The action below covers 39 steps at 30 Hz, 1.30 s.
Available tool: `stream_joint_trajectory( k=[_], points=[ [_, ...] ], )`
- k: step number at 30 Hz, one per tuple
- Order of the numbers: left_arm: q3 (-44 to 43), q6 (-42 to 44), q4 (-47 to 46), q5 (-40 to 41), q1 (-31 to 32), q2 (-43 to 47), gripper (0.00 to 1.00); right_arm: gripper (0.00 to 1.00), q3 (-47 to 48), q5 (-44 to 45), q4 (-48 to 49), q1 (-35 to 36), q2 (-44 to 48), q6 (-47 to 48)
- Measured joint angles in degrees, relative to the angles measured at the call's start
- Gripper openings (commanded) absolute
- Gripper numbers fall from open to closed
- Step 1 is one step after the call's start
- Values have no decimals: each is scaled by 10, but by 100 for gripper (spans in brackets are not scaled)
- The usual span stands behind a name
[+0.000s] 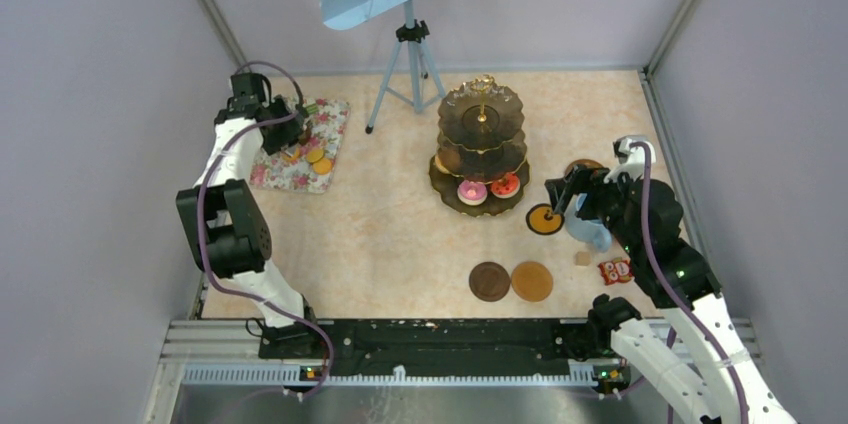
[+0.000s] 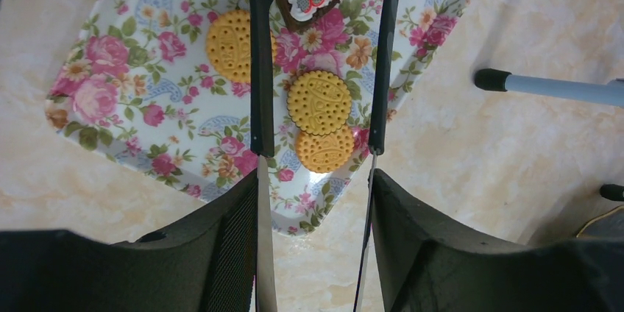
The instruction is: Serve the afternoon tea
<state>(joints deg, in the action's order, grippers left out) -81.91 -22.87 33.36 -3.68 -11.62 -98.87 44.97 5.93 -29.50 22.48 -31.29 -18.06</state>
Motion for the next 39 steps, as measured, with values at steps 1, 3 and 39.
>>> stream_joint_trajectory(
  k=[1, 3, 39],
  points=[
    [-2, 0, 0, -5, 0, -4, 59, 94, 0, 0, 0, 0, 0, 0],
    [-3, 0, 1, -13, 0, -11, 60, 94, 0, 0, 0, 0, 0, 0],
    [-3, 69, 13, 70, 41, -59, 43, 94, -1, 0, -1, 0, 1, -6]
  ],
)
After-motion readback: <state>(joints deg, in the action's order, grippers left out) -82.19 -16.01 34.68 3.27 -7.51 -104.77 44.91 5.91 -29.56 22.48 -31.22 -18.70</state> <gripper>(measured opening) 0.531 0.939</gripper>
